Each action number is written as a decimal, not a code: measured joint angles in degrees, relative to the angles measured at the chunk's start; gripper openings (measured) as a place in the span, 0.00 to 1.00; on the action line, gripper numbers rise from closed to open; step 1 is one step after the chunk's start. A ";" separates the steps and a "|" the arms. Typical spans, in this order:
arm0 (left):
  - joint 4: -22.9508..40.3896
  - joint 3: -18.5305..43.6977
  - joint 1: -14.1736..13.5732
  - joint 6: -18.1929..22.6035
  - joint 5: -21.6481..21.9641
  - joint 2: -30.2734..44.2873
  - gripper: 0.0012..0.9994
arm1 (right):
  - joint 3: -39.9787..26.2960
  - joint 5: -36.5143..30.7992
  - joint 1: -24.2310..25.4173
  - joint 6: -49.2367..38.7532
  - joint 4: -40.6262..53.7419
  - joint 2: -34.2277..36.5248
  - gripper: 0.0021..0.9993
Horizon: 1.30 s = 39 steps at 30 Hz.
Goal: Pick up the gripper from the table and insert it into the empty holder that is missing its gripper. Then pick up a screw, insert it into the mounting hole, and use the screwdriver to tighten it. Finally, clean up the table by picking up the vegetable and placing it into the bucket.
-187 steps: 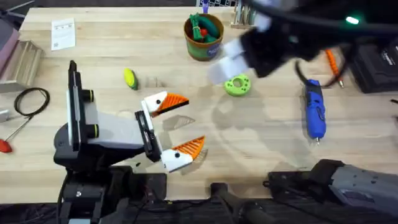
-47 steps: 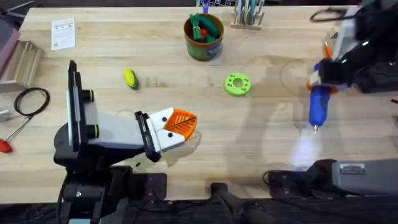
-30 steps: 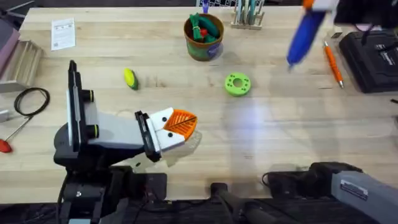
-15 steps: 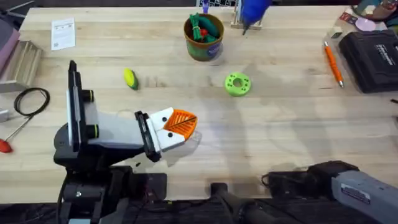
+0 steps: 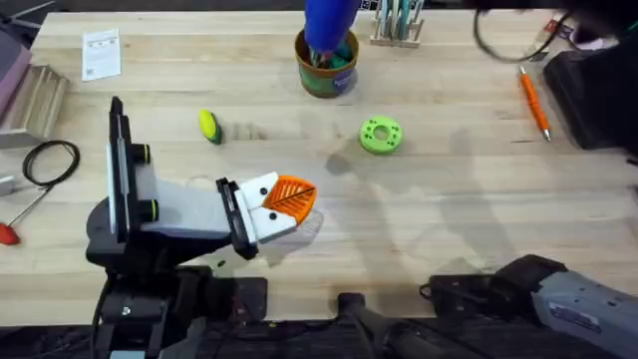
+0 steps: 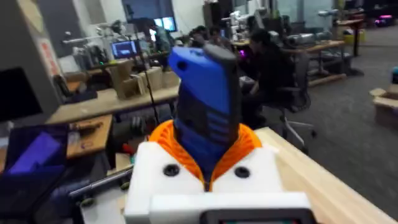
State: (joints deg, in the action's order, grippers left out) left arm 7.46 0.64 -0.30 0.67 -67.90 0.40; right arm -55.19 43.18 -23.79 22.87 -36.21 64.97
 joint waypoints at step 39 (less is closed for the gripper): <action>0.00 0.00 0.00 0.00 0.00 0.00 0.00 | 13.48 14.89 -12.74 10.49 -41.61 13.05 0.02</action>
State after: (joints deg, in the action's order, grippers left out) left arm 7.46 0.64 -0.30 0.67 -67.90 0.40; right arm -41.71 58.07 -36.53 33.37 -77.82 78.02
